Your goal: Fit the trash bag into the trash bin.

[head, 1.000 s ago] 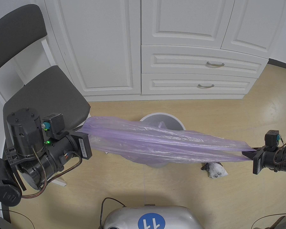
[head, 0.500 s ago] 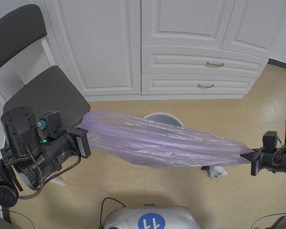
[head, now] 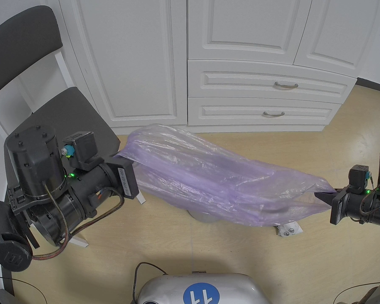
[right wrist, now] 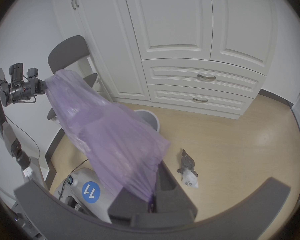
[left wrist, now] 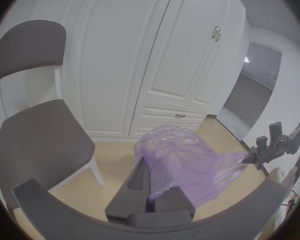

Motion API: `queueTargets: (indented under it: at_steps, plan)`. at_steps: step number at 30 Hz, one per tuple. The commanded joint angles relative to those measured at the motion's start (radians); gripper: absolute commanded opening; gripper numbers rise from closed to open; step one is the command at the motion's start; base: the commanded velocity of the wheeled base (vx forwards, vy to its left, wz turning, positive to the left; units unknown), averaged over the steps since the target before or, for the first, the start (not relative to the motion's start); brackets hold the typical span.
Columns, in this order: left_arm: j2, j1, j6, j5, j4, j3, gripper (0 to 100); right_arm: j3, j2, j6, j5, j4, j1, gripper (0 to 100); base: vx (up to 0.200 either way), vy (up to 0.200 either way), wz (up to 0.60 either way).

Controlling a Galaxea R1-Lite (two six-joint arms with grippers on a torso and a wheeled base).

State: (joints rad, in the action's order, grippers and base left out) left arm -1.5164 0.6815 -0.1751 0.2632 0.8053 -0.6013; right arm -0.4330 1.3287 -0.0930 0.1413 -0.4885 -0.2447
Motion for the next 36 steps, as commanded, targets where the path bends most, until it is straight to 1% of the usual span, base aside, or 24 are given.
queueTargets:
  at_steps: [1,2,4,7,12,16,21,27,32,36]
  plan:
    - [-0.019,0.044,-0.006,-0.001,0.005,-0.006,0,0.010,-0.009,0.012,0.000,-0.007,-0.033,0,0.000,0.000,0.00]
    - [-0.033,0.073,-0.032,0.001,0.025,-0.006,0,0.014,-0.017,0.013,0.000,-0.007,-0.053,0,0.000,0.000,0.00]
    - [-0.044,0.098,-0.047,0.002,0.061,-0.006,0,0.017,-0.019,0.013,0.000,-0.008,-0.067,0,0.000,0.000,0.00]
    - [-0.062,0.112,-0.047,0.004,0.086,-0.006,0,0.017,-0.019,0.015,0.000,-0.008,-0.081,0,0.000,0.000,0.00]
    - [-0.116,0.142,-0.047,0.004,0.141,-0.009,0,0.026,-0.037,0.044,-0.006,-0.008,-0.143,0,0.000,0.000,0.00]
    - [-0.137,0.159,-0.049,0.004,0.179,-0.008,0,0.031,-0.043,0.045,-0.006,-0.008,-0.166,0,0.000,0.000,0.00]
    - [-0.140,0.185,-0.047,0.005,0.201,-0.011,0,0.020,-0.031,0.056,-0.006,-0.010,-0.168,0,0.000,0.000,0.00]
    - [-0.169,0.191,-0.055,0.005,0.207,-0.048,0,-0.010,-0.009,0.125,-0.009,-0.010,-0.189,0,0.000,0.000,0.00]
    - [-0.177,0.191,-0.061,0.005,0.230,-0.046,0,-0.024,0.000,0.156,-0.017,-0.012,-0.193,0,0.000,0.000,0.00]
    - [-0.182,0.193,-0.063,0.004,0.232,-0.055,0,-0.052,0.026,0.211,-0.042,-0.012,-0.217,0,0.000,0.000,0.00]
